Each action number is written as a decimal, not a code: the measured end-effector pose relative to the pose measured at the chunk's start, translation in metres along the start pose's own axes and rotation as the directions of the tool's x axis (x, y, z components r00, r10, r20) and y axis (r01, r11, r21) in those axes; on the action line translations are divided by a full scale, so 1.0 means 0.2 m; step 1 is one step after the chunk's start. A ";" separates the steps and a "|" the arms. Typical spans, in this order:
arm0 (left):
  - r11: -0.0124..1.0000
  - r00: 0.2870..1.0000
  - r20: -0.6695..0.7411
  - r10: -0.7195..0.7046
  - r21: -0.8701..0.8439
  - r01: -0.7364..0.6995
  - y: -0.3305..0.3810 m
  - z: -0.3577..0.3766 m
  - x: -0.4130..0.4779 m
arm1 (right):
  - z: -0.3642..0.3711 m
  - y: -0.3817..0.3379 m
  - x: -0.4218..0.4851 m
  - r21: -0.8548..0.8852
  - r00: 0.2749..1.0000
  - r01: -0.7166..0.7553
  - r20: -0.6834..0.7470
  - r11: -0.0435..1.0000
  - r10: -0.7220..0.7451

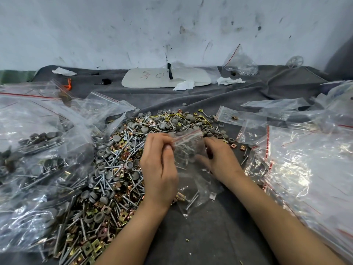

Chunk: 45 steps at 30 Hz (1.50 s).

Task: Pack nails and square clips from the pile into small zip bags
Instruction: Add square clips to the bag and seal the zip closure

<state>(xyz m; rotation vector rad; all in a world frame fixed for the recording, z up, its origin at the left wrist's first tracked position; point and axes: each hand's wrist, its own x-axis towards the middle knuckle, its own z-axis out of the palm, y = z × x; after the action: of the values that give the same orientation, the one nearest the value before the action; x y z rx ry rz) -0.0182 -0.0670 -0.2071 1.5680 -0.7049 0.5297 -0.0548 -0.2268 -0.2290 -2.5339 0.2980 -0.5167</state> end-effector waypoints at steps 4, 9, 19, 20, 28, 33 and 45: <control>0.999 0.999 -0.028 -0.025 0.044 0.026 0.00 0.00 0.00 | 0.02 0.00 0.01 -0.041 1.000 -0.018 -0.024 0.999 0.017; 0.999 1.000 -0.007 -0.007 0.035 0.007 0.00 0.00 0.00 | 0.04 -0.02 0.01 -0.002 0.996 -0.025 -0.082 1.000 0.025; 0.991 0.973 0.212 -0.088 0.116 0.064 -0.02 0.02 0.00 | -0.13 -0.09 -0.03 0.478 0.960 -0.020 -0.235 0.878 0.150; 0.986 0.955 0.274 -0.115 0.150 0.076 -0.03 0.02 0.00 | -0.15 -0.10 -0.04 0.480 0.957 0.030 -0.266 0.877 0.113; 0.994 0.928 0.368 -0.053 0.113 0.012 -0.02 0.03 -0.02 | -0.23 -0.16 -0.08 0.353 0.928 0.280 -0.336 0.893 -0.159; 0.997 0.930 0.367 -0.010 0.072 -0.017 -0.01 0.03 -0.02 | -0.22 -0.14 -0.08 0.465 0.958 0.223 -0.267 0.857 -0.104; 0.996 0.995 0.037 -0.089 -0.025 0.090 -0.03 -0.03 0.05 | -0.19 -0.08 -0.11 0.625 0.686 -0.555 0.717 0.549 -0.124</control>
<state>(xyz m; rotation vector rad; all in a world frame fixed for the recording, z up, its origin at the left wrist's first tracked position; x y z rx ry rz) -0.0054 -0.0618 -0.2038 1.5794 -0.6629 0.4250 -0.0889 -0.2244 -0.1974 -1.5191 0.0637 0.4065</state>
